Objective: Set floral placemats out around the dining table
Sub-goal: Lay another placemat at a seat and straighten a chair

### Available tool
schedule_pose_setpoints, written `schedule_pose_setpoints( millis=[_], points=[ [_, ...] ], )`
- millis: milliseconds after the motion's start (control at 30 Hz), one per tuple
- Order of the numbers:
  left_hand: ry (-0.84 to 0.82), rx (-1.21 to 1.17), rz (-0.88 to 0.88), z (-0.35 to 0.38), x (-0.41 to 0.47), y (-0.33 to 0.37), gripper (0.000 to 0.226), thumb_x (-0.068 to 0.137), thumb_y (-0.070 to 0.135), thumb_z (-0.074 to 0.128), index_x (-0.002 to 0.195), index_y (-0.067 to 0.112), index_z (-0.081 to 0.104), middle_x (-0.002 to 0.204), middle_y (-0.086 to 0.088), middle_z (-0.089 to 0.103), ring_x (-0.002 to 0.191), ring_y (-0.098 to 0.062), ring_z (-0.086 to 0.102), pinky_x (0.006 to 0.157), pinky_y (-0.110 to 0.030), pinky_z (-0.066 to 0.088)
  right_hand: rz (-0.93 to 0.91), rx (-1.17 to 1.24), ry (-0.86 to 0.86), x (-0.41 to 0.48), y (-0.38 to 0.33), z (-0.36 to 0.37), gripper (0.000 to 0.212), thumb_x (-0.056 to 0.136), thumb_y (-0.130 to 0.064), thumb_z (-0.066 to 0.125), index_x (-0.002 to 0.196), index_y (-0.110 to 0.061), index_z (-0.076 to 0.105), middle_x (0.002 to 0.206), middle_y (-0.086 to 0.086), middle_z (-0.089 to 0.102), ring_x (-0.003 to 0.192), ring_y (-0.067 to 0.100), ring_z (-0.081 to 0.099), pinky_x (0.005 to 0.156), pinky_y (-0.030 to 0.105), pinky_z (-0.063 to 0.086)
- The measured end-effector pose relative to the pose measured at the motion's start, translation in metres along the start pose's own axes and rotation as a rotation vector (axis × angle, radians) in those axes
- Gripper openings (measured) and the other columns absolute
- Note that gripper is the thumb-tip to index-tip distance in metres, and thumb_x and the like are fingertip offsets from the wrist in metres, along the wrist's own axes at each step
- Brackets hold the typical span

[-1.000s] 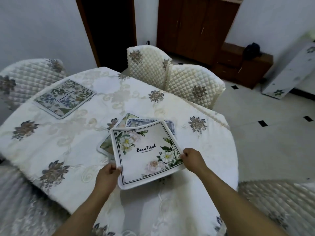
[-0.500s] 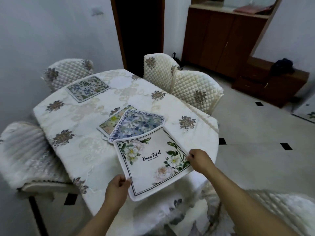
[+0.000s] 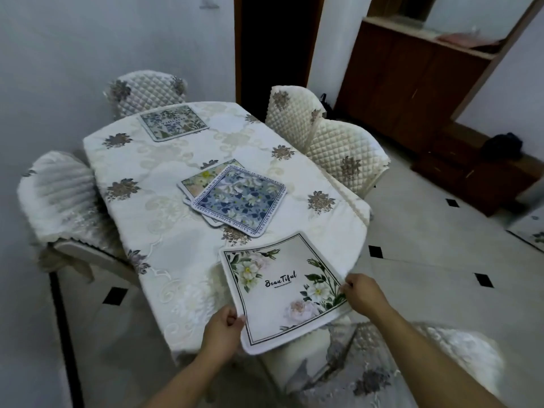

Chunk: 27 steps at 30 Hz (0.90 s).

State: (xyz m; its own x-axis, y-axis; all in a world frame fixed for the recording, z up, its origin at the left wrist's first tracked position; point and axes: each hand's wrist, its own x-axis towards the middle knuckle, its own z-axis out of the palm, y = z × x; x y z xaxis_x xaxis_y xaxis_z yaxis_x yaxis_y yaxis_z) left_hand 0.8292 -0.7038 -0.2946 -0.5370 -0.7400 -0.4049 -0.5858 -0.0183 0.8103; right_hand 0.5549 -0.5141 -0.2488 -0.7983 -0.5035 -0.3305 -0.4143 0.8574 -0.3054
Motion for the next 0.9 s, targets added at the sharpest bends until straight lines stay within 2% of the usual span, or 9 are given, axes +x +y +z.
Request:
schedule_pose_setpoints(
  millis=[100,167,267,367,500,667,767,900],
  points=[
    [0.048,0.008,-0.051,0.015,-0.01,0.001,0.036,0.087,0.017,0.068,0.063,0.018,0.041,0.057,0.004,0.048,0.056,-0.012,0.042,0.056,-0.031,0.033,-0.027,0.01,-0.023,0.003,0.011,0.002,0.041,0.088,-0.021,0.06,0.053,-0.019,0.039,0.058,-0.002,0.045,0.066,0.024,0.052,0.049,0.029,0.029],
    [0.071,0.02,-0.075,0.029,-0.008,0.007,0.03,0.087,0.018,0.067,0.065,0.018,0.047,0.06,0.003,0.054,0.058,-0.013,0.048,0.056,-0.029,0.035,-0.043,0.033,-0.04,0.016,0.02,0.001,0.038,0.089,-0.021,0.059,0.055,-0.018,0.043,0.06,0.001,0.05,0.066,0.025,0.055,0.052,0.029,0.033],
    [0.123,0.051,-0.113,0.051,0.003,0.017,0.023,0.089,0.021,0.065,0.07,0.016,0.053,0.065,0.003,0.058,0.061,-0.012,0.051,0.055,-0.027,0.036,-0.074,0.076,-0.073,0.048,0.032,0.001,0.028,0.091,-0.021,0.057,0.065,-0.011,0.056,0.071,0.01,0.062,0.072,0.029,0.061,0.059,0.032,0.041],
    [0.211,0.047,-0.164,0.081,0.017,0.028,0.02,0.089,0.021,0.065,0.077,0.006,0.058,0.068,-0.003,0.059,0.065,-0.018,0.053,0.059,-0.03,0.038,-0.13,0.121,-0.128,0.09,0.048,0.004,0.022,0.091,-0.02,0.054,0.08,-0.005,0.066,0.086,0.015,0.07,0.081,0.031,0.064,0.069,0.034,0.05],
    [0.284,0.084,-0.258,0.115,0.04,0.034,0.02,0.089,0.02,0.065,0.073,0.011,0.056,0.074,-0.007,0.06,0.077,-0.027,0.058,0.065,-0.032,0.04,-0.159,0.151,-0.187,0.134,0.062,0.009,0.023,0.092,-0.018,0.052,0.075,-0.004,0.06,0.084,0.015,0.068,0.08,0.032,0.062,0.071,0.036,0.051],
    [0.358,0.088,-0.351,0.138,0.056,0.034,0.022,0.087,0.022,0.067,0.07,0.017,0.054,0.073,-0.006,0.059,0.075,-0.027,0.057,0.066,-0.03,0.038,-0.198,0.156,-0.213,0.167,0.069,0.014,0.031,0.092,-0.019,0.051,0.063,-0.011,0.044,0.072,0.015,0.061,0.074,0.032,0.058,0.061,0.033,0.04],
    [0.41,0.053,-0.366,0.139,0.066,0.034,0.023,0.086,0.021,0.068,0.069,0.017,0.054,0.07,-0.002,0.058,0.079,-0.027,0.059,0.068,-0.03,0.038,-0.226,0.16,-0.218,0.18,0.064,0.017,0.035,0.093,-0.019,0.053,0.06,-0.012,0.04,0.068,0.014,0.056,0.072,0.032,0.056,0.061,0.034,0.038],
    [0.449,0.064,-0.354,0.134,0.086,0.038,0.013,0.087,0.023,0.067,0.081,0.014,0.059,0.081,-0.003,0.061,0.083,-0.025,0.058,0.072,-0.03,0.039,-0.253,0.147,-0.22,0.199,0.053,0.021,0.038,0.093,-0.021,0.054,0.059,-0.014,0.039,0.062,0.007,0.05,0.071,0.031,0.053,0.063,0.035,0.038]
  ],
)
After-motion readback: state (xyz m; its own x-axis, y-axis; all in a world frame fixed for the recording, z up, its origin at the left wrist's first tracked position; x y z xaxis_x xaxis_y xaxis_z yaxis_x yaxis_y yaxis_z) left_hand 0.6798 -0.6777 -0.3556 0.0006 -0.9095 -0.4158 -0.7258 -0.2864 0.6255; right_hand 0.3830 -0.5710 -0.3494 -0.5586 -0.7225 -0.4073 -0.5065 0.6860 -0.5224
